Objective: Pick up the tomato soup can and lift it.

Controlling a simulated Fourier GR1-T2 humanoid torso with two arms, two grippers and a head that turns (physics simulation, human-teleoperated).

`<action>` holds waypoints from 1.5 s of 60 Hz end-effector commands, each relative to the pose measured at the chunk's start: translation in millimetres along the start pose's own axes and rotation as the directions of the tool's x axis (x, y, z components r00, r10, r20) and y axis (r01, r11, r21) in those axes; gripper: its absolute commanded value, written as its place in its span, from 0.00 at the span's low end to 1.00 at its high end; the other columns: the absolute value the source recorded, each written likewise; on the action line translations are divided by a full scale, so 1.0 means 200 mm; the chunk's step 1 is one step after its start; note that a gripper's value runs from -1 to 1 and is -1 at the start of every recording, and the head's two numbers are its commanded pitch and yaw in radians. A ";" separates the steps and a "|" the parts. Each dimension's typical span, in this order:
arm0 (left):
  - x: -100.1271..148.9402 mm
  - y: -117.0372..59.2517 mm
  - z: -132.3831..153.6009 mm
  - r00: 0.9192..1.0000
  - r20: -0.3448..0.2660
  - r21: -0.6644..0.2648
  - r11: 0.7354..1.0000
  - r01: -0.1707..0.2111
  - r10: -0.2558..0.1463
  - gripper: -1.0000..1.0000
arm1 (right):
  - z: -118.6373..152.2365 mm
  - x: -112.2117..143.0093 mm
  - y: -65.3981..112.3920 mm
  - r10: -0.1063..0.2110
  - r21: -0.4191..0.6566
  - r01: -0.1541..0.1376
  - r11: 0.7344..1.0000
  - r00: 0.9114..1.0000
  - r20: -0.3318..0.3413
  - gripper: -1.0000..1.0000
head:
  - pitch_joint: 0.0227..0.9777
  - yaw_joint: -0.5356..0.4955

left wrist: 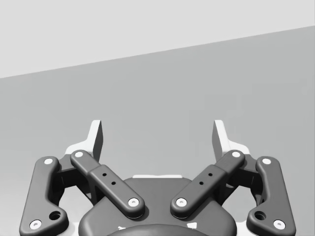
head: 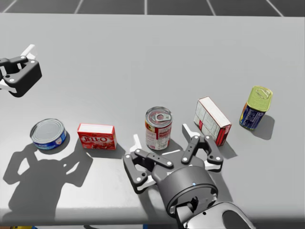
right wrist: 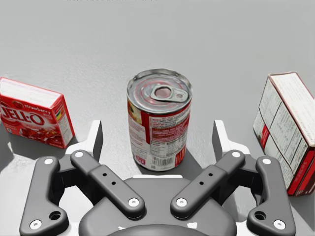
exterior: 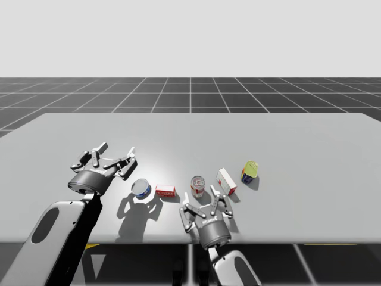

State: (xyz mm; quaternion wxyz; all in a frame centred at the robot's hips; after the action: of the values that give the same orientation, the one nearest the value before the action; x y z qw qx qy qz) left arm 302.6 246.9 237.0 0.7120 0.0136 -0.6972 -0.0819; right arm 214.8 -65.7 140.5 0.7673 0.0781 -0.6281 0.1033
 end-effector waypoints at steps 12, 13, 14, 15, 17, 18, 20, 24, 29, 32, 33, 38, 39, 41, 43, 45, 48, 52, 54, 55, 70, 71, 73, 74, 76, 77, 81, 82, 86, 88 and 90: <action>0.00 0.00 0.00 1.000 -0.002 0.003 1.000 0.001 -0.001 0.00 | -0.18 -0.01 0.04 0.049 -0.049 -0.049 0.998 0.999 -0.002 0.00 | 0.85 0.49; 0.00 0.00 0.00 1.000 -0.002 0.002 1.000 0.001 -0.001 0.00 | -0.18 -0.01 0.04 0.047 -0.047 -0.047 0.998 0.999 -0.004 0.00 | 0.85 0.49; 0.00 0.00 0.00 1.000 -0.002 0.002 1.000 0.001 -0.001 0.00 | -0.19 -0.01 0.04 0.045 -0.047 -0.045 0.998 0.999 -0.008 0.00 | 0.85 0.49; 0.00 0.00 0.00 1.000 -0.003 0.002 1.000 0.002 -0.002 0.00 | -0.19 -0.01 0.04 0.055 -0.043 -0.055 0.998 0.998 -0.015 0.00 | 0.84 0.49; 0.00 0.00 0.00 1.000 -0.003 0.001 1.000 0.002 -0.002 0.00 | -0.19 -0.01 0.04 0.060 -0.032 -0.061 0.998 0.998 -0.023 0.00 | 0.84 0.49; 0.00 0.00 0.00 1.000 -0.003 0.001 1.000 0.002 -0.002 0.00 | -0.18 -0.02 0.04 0.064 -0.034 -0.065 0.997 0.998 -0.025 0.00 | 0.84 0.49; 0.00 0.00 0.00 1.000 -0.003 0.002 1.000 0.000 0.000 0.00 | -0.17 -0.03 0.04 0.022 -0.033 -0.024 0.999 0.997 -0.071 0.63 | 0.84 0.49; 0.00 0.00 0.00 1.000 -0.003 0.002 1.000 0.000 0.000 0.00 | -0.17 -0.03 0.03 0.011 -0.044 -0.015 0.999 0.997 -0.075 1.00 | 0.83 0.49; 0.00 0.00 0.00 1.000 -0.003 0.001 1.000 0.001 -0.001 0.00 | -0.16 -0.03 0.03 -0.013 -0.042 0.009 0.999 0.995 -0.095 1.00 | 0.81 0.49; 0.00 0.00 0.00 1.000 -0.003 0.002 1.000 0.001 -0.001 0.00 | -0.16 -0.03 0.03 -0.011 -0.044 0.007 0.999 0.995 -0.099 1.00 | 0.79 0.49; 0.00 0.00 0.00 1.000 -0.003 0.002 1.000 0.002 -0.002 0.00 | -0.15 -0.04 0.03 -0.012 -0.044 0.008 0.999 0.995 -0.102 1.00 | 0.78 0.49; 0.00 0.00 0.00 1.000 -0.003 0.003 1.000 0.002 -0.002 0.00 | -0.15 -0.05 0.02 -0.020 -0.051 0.014 0.999 0.994 -0.109 1.00 | 0.72 0.48; 0.00 0.00 0.00 1.000 -0.004 0.003 1.000 0.003 -0.003 0.00 | -0.14 -0.05 0.01 -0.023 -0.053 0.017 0.998 0.994 -0.109 1.00 | 0.69 0.48; 0.00 0.00 0.00 1.000 -0.004 0.004 1.000 0.003 -0.003 0.00 | -0.14 -0.05 0.01 -0.028 -0.053 0.022 0.998 0.993 -0.111 1.00 | 0.65 0.48; 0.00 0.00 0.00 1.000 -0.004 0.004 1.000 0.004 -0.004 0.00 | -0.14 -0.05 0.01 -0.031 -0.053 0.025 0.998 0.993 -0.112 1.00 | 0.63 0.48; 0.00 0.00 0.00 1.000 -0.005 0.005 1.000 0.004 -0.004 0.00 | -0.14 -0.05 0.01 -0.033 -0.052 0.028 0.998 0.993 -0.112 1.00 | 0.61 0.48; -0.01 0.00 0.00 1.000 -0.006 0.005 1.000 0.005 -0.005 0.00 | -0.13 -0.05 0.01 -0.038 -0.055 0.032 0.998 0.994 -0.106 1.00 | 0.56 0.48; -0.01 0.00 0.00 1.000 -0.006 0.006 1.000 0.005 -0.005 0.00 | -0.13 -0.05 0.01 -0.042 -0.053 0.036 0.998 0.993 -0.106 1.00 | 0.52 0.49; -0.01 0.00 0.00 1.000 -0.007 0.006 1.000 0.005 -0.005 0.00 | -0.13 -0.05 0.01 -0.042 -0.054 0.036 0.998 0.994 -0.102 1.00 | 0.49 0.49; -0.01 0.00 0.00 1.000 -0.007 0.006 1.000 0.005 -0.005 0.00 | -0.13 -0.05 0.01 -0.042 -0.054 0.037 0.998 0.994 -0.102 1.00 | 0.49 0.49; -0.01 0.00 0.00 1.000 -0.008 0.006 1.000 0.004 -0.004 0.00 | -0.10 0.00 0.03 -0.034 -0.049 0.031 0.998 0.998 -0.053 1.00 | 0.43 0.49; -0.01 0.01 0.00 1.000 -0.008 0.006 1.000 0.004 -0.004 0.00 | -0.09 0.01 0.04 -0.032 -0.048 0.030 0.998 0.998 -0.047 1.00 | 0.43 0.49; -0.01 0.01 0.00 1.000 -0.009 0.006 1.000 0.004 -0.004 0.00 | -0.08 0.04 0.04 -0.032 -0.041 0.031 0.999 0.999 -0.033 1.00 | 0.43 0.49; -0.01 0.01 0.00 1.000 -0.009 0.006 1.000 0.004 -0.004 0.00 | -0.07 0.06 0.05 -0.035 -0.035 0.034 0.999 0.999 -0.027 1.00 | 0.43 0.49; -0.01 0.01 0.00 1.000 -0.009 0.006 1.000 0.003 -0.003 0.00 | -0.07 0.09 0.05 -0.026 -0.029 0.025 0.999 1.000 -0.011 1.00 | 0.43 0.49; -0.01 0.01 0.00 1.000 -0.009 0.006 1.000 0.003 -0.003 0.00 | -0.06 0.10 0.06 -0.026 -0.028 0.026 0.999 1.000 -0.006 1.00 | 0.43 0.49; -0.01 0.01 0.00 1.000 -0.009 0.006 1.000 0.002 -0.002 0.00 | -0.05 0.16 0.06 -0.015 -0.023 0.016 1.000 1.000 0.025 1.00 | 0.43 0.49; -0.01 0.01 0.00 1.000 -0.009 0.006 1.000 0.002 -0.002 0.00 | -0.05 0.17 0.06 -0.013 -0.022 0.014 1.000 0.999 0.032 1.00 | 0.43 0.49; -0.01 0.01 0.00 1.000 -0.009 0.008 1.000 0.001 -0.001 0.00 | -0.04 0.23 0.06 0.002 -0.022 0.000 1.000 0.998 0.070 1.00 | 0.43 0.49; -0.01 0.01 0.00 1.000 -0.009 0.008 1.000 0.001 -0.001 0.00 | -0.04 0.27 0.06 0.009 -0.025 -0.007 1.000 0.996 0.093 1.00 | 0.43 0.49; -0.01 0.01 0.00 1.000 -0.009 0.008 1.000 0.000 0.000 0.00 | -0.03 0.29 0.06 0.012 -0.028 -0.009 1.000 0.994 0.110 1.00 | 0.43 0.49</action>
State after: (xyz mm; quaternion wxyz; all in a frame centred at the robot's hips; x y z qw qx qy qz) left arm 303.4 248.7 234.9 0.7149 0.0167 -0.6944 -0.0804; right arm 218.2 -48.7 158.5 0.7658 0.0988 -0.6224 0.1285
